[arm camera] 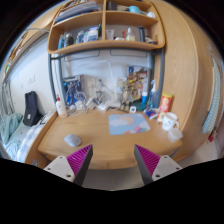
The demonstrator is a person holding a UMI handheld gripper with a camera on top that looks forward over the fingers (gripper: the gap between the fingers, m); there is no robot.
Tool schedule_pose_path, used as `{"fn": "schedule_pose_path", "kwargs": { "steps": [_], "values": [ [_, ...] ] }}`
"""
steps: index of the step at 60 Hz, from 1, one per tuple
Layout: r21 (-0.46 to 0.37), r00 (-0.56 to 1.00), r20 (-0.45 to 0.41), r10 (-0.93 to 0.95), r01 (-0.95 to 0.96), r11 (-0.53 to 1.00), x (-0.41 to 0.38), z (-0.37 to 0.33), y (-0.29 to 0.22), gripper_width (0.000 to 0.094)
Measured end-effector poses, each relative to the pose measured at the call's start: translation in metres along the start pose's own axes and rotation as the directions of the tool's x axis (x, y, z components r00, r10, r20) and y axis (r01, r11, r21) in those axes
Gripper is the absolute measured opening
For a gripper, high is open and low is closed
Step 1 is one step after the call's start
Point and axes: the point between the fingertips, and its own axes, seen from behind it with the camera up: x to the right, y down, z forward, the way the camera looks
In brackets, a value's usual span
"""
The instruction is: Arrange mouse
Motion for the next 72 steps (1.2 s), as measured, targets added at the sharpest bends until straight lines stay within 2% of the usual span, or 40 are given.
{"fn": "schedule_pose_path", "kwargs": {
  "steps": [10, 18, 26, 32, 50, 72],
  "values": [
    [-0.14, 0.994, 0.108, -0.008, 0.024, 0.99, -0.091, 0.033, 0.083, 0.0844],
    [-0.174, 0.984, 0.18, -0.002, 0.034, 0.984, -0.16, 0.066, 0.106, 0.0845],
    [-0.188, 0.98, 0.193, -0.04, 0.077, 0.979, -0.205, 0.108, 0.109, 0.0844],
    [-0.205, 0.982, 0.183, -0.051, 0.088, 0.975, -0.223, 0.141, 0.107, 0.0854],
    [-0.266, 0.997, 0.04, -0.067, 0.075, 0.961, -0.206, 0.213, 0.096, 0.0839],
    [-0.283, 0.999, -0.011, -0.048, 0.043, 0.958, -0.212, 0.274, 0.067, 0.0837]
  ]
}}
